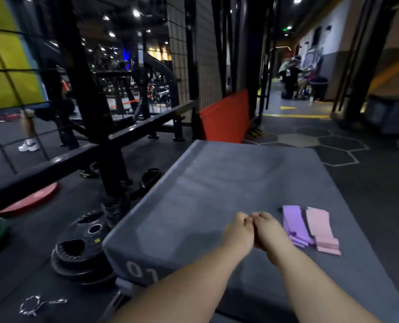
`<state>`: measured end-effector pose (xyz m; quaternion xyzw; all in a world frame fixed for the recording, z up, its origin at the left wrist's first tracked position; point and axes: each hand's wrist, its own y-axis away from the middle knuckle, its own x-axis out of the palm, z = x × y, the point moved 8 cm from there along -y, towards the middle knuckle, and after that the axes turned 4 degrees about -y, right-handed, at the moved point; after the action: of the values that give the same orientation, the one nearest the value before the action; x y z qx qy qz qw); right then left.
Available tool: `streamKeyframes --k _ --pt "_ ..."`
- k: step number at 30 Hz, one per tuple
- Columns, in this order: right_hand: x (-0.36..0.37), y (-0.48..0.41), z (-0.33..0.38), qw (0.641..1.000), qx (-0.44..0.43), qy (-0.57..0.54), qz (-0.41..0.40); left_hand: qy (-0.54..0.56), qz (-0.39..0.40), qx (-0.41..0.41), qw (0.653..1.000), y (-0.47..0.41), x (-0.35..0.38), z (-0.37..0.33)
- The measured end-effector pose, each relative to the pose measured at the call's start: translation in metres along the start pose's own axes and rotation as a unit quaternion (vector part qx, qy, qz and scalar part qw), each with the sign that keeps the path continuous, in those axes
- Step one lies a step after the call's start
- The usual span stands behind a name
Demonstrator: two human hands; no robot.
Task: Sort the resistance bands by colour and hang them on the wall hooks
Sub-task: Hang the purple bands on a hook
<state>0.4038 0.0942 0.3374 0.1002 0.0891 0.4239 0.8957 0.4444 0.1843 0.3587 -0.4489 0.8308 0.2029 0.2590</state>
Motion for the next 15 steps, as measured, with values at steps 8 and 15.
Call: streamKeyframes --k 8,15 --pt "-0.084 -0.020 -0.004 0.949 -0.013 0.275 -0.157 -0.009 0.093 0.012 0.996 -0.024 0.076 -0.003" --pt "-0.128 -0.018 -0.010 0.857 0.009 0.466 -0.221 -0.024 0.143 0.033 0.989 -0.038 0.116 -0.002"
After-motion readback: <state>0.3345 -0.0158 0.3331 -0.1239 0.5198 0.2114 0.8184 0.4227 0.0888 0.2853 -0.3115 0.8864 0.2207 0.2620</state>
